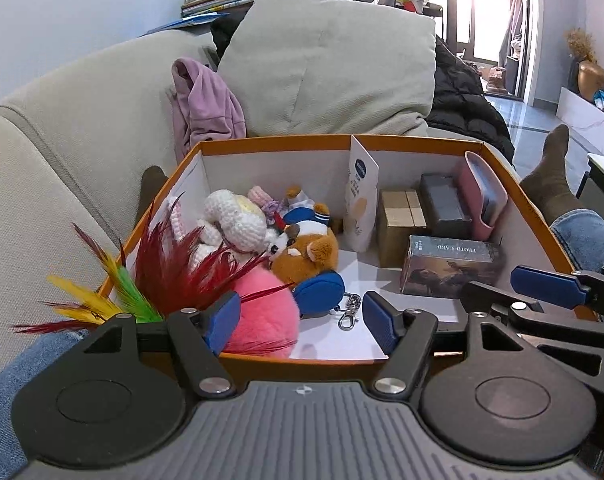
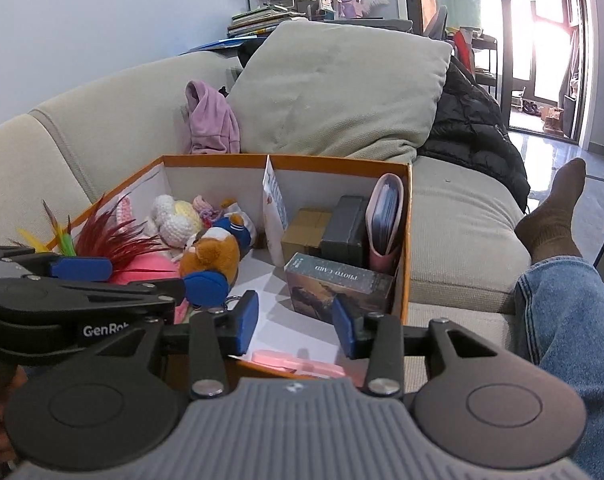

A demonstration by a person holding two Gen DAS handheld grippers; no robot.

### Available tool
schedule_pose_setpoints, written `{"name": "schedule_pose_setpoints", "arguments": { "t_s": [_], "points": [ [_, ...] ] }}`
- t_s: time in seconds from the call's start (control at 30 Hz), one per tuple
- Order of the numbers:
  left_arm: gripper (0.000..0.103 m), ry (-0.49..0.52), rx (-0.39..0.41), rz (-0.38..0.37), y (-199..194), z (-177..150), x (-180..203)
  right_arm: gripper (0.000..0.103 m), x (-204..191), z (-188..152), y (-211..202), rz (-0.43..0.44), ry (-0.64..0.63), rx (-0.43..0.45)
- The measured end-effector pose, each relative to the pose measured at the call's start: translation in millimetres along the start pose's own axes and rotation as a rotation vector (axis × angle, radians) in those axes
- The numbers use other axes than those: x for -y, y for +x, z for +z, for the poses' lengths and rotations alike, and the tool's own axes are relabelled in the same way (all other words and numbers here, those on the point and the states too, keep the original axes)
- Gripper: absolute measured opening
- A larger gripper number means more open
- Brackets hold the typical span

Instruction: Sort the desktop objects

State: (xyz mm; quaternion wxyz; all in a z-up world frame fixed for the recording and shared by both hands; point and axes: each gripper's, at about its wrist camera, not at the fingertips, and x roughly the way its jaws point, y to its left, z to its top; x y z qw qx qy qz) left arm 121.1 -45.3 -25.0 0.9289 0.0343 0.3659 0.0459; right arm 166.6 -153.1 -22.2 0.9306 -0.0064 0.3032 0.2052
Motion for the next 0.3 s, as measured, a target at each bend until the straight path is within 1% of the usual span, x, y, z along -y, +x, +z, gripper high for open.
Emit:
{"name": "schedule_pose_setpoints", "arguments": {
  "t_s": [0.3],
  "points": [
    [0.079,-0.001,0.0,0.0,-0.3,-0.1,0.3,0.044,-0.3,0.0,-0.6,-0.002,0.0,-0.001]
  ]
}}
